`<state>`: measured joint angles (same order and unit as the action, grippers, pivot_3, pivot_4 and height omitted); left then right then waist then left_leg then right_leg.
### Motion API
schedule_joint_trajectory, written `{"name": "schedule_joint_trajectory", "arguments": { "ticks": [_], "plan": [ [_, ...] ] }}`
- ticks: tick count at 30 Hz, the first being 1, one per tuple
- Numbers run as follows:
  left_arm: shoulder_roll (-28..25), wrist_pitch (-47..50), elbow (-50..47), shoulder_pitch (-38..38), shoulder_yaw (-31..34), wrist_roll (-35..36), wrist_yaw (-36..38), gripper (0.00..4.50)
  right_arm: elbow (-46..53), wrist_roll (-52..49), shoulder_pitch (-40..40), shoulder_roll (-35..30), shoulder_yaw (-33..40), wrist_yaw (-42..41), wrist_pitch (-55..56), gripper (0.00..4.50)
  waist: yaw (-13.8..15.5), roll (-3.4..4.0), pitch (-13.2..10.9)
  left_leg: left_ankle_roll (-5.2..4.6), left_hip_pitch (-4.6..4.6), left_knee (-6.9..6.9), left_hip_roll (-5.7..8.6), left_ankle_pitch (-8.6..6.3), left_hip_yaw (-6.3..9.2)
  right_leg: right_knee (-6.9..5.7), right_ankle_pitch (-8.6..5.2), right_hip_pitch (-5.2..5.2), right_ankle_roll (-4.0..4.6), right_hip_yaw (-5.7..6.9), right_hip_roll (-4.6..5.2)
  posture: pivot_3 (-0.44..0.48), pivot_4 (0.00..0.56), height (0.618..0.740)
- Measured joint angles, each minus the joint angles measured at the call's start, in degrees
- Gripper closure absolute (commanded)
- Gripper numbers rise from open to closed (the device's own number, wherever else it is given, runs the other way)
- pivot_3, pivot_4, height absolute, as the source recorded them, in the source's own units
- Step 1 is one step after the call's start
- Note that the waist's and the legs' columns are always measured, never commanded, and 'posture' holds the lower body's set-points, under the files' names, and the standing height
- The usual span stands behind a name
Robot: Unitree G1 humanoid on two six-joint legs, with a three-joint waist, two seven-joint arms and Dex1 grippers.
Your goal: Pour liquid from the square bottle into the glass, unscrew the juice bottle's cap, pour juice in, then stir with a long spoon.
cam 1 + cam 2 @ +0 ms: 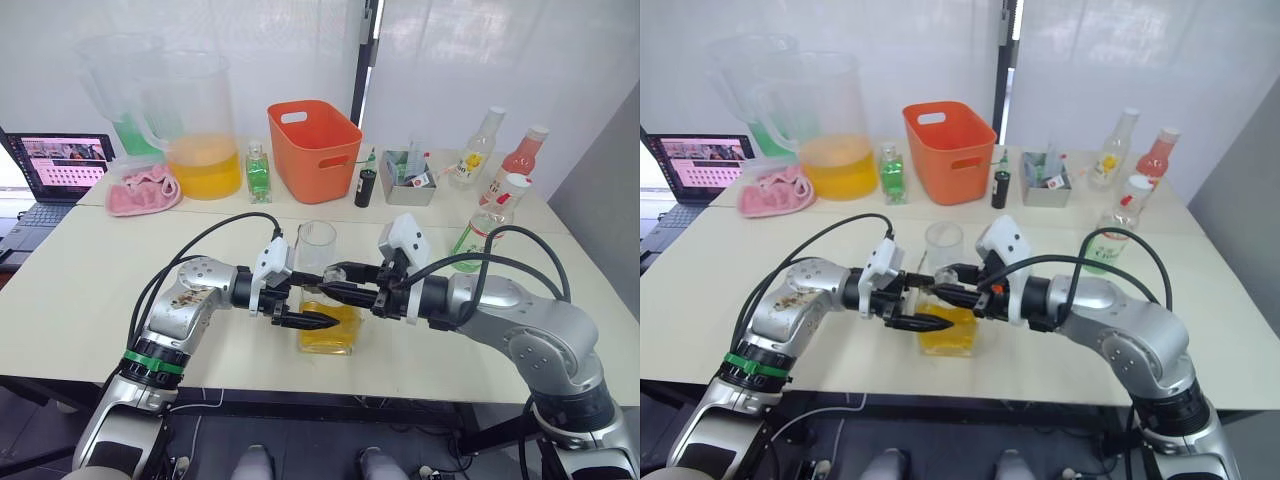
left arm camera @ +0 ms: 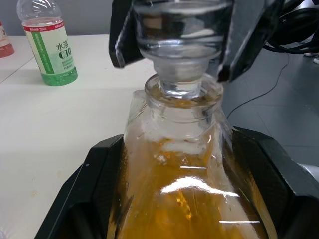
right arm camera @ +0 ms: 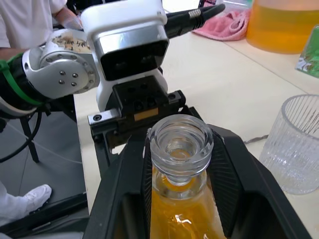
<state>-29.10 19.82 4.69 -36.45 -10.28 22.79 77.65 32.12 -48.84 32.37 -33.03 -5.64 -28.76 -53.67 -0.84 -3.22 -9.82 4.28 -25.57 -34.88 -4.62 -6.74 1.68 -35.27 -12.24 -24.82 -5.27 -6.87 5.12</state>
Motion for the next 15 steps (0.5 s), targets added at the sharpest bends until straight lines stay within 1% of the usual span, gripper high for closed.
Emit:
{"name": "schedule_joint_trajectory", "arguments": {
  "ticks": [3, 6, 7, 9, 12, 15],
  "plan": [
    [0.0, 0.0, 0.0, 0.0, 0.0, -0.1, 0.0, 1.7, -0.1, -0.2, 0.2, 0.7, 1.1, -0.3, 0.1, 3.43, 0.0, 0.0, 0.0, 0.0, 0.0, 0.0, 0.0, 0.0, 0.0, 0.0, 0.0, 0.0, 0.0, 0.0, 0.0, 0.0, 0.15, 0.717],
    [0.1, 0.0, 0.0, 0.0, -0.1, -0.2, 0.0, 1.7, -0.7, -2.1, 1.9, 0.8, 5.6, -0.6, 0.7, 3.43, 0.1, 0.01, 0.0, 0.0, -0.01, 0.0, 0.0, 0.0, 0.0, 0.01, 0.0, 0.01, 0.0, 0.01, 0.0, 0.0, 0.15, 0.717],
    [0.2, -0.1, 0.0, 0.0, -0.1, -0.3, -0.1, 1.7, -1.3, -3.1, 2.5, 0.2, 8.4, -0.9, 1.0, 3.43, 0.1, 0.01, 0.0, 0.0, -0.01, 0.0, 0.0, 0.0, 0.0, 0.03, 0.0, 0.02, 0.0, 0.01, 0.01, 0.0, 0.15, 0.717],
    [0.4, -0.1, 0.0, -0.1, -0.2, -0.3, -0.1, 1.7, -2.6, -3.7, 1.9, -3.1, 13.1, -1.7, 1.6, 3.43, 0.3, 0.01, 0.0, 0.0, -0.02, 0.01, 0.0, 0.0, 0.0, 0.09, 0.0, 0.04, 0.0, 0.02, 0.02, 0.0, 0.15, 0.717],
    [0.5, -0.2, -0.1, 0.0, -0.3, -0.3, -0.2, 1.7, -6.9, -0.8, -3.7, -10.4, 20.6, -2.7, 2.7, 3.43, 0.3, 0.01, 0.0, -0.01, -0.01, 0.03, 0.01, -0.01, -0.02, 0.21, -0.01, 0.13, 0.0, 0.01, 0.03, 0.0, 0.15, 0.717],
    [0.6, -0.1, 0.1, -0.1, -0.2, -0.3, -0.1, 1.7, -13.8, 3.6, -6.7, -12.6, 27.5, 1.1, 3.5, 3.43, 0.2, 0.12, 0.0, -0.01, 0.03, 0.02, 0.02, 0.0, -0.02, 0.17, -0.01, 0.13, -0.01, 0.01, 0.03, 0.0, 0.15, 0.717]
  ]
}}
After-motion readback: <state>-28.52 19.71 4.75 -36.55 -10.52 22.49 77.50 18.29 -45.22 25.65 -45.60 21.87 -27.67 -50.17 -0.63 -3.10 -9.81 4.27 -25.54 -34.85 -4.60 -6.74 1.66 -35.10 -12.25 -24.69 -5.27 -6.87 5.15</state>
